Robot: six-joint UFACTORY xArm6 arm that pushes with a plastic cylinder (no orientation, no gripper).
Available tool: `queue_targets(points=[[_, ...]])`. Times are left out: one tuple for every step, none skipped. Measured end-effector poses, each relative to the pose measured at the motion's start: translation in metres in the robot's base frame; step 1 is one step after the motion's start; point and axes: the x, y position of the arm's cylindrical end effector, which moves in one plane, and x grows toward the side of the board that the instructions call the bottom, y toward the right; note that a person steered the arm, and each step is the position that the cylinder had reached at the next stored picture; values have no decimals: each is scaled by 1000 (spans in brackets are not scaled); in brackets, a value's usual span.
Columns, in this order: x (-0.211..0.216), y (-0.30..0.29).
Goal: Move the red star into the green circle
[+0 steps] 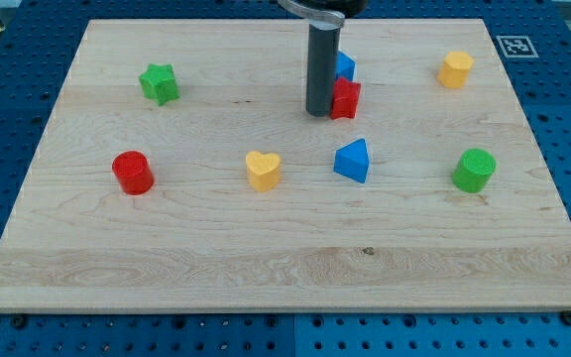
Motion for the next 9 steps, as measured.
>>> queue_targets(points=[[-16,-29],[-34,-22],[-19,41],[15,115],[3,122],[-11,86],[0,50],[15,29],[22,74]])
